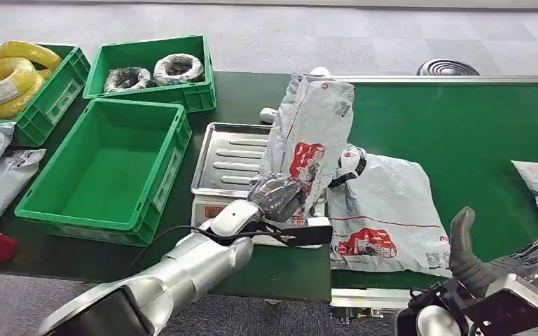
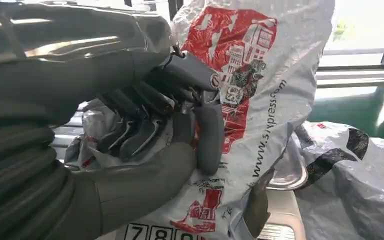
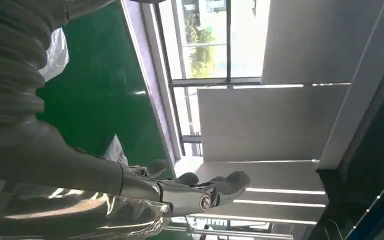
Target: Moved the parcel from conveyor to table for the left to box.
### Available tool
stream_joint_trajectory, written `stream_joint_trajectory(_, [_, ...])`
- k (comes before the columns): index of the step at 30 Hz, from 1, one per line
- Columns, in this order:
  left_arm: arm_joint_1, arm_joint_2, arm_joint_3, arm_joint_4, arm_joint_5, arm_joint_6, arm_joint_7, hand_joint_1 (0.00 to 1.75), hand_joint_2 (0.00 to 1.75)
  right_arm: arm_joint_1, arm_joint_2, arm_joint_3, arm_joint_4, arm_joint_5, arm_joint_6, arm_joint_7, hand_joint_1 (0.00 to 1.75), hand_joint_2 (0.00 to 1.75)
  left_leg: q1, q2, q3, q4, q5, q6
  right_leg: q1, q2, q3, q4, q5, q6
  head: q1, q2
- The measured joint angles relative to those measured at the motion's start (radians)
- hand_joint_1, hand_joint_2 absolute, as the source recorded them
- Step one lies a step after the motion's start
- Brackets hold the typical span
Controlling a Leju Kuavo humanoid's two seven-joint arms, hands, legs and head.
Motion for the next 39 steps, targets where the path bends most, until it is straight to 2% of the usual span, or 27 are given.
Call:
stream_joint_trajectory(12, [0.000,0.000,0.046,0.009,0.040,0.052,-0.033,1.71,1.75,-0.001,0.000,0.002,0.000,0.000,0.000,0.000,0.00,1.75,0.000,0.000,0.000,0.000,0.000,0.000,0.000,0.000,0.000,0.000,0.000,0.000,0.000,0.000])
stream_joint_trajectory(21, [-0.034,0.028,0.168,0.010,0.088,0.136,-0.091,1.71,1.75,0.000,0.000,0.000,0.000,-0.003,0.000,0.000,0.00,1.75,0.000,0.000,0.000,0.000,0.000,0.000,0.000,0.000,0.000,0.000,0.000,0.000,0.000,0.000])
stream_joint_trajectory(23, [-0.042,0.035,0.198,0.010,0.088,0.145,-0.093,1.75,1.75,0.000,0.000,-0.001,0.000,-0.005,0.000,0.000,0.00,1.75,0.000,0.000,0.000,0.000,0.000,0.000,0.000,0.000,0.000,0.000,0.000,0.000,0.000,0.000])
stream_joint_trajectory(31, [-0.053,0.061,0.266,0.010,0.090,0.196,-0.059,1.71,1.75,-0.001,0.000,-0.002,0.000,-0.010,0.000,0.000,0.00,1.75,0.000,0.000,0.000,0.000,0.000,0.000,0.000,0.000,0.000,0.000,0.000,0.000,0.000,0.000])
stream_joint_trajectory(32, [-0.054,0.070,0.281,0.010,0.093,0.208,-0.056,0.23,1.75,-0.001,0.000,-0.002,0.000,-0.011,0.000,0.000,0.00,1.75,0.000,0.000,0.000,0.000,0.000,0.000,0.000,0.000,0.000,0.000,0.000,0.000,0.000,0.000])
stream_joint_trajectory(33, [-0.054,0.080,0.295,0.010,0.101,0.218,-0.056,0.00,1.75,-0.001,0.000,-0.002,0.000,-0.012,0.000,0.000,0.00,1.75,0.000,0.000,0.000,0.000,0.000,0.000,0.000,0.000,0.000,0.000,0.000,0.000,0.000,0.000])
stream_joint_trajectory(39, [-0.052,0.125,0.371,0.013,0.112,0.239,-0.097,0.00,1.75,-0.005,0.000,-0.003,0.003,-0.015,0.000,0.000,0.00,1.75,0.001,-0.001,0.000,0.000,0.000,0.000,0.001,0.000,0.000,0.000,0.000,0.000,0.000,0.000])
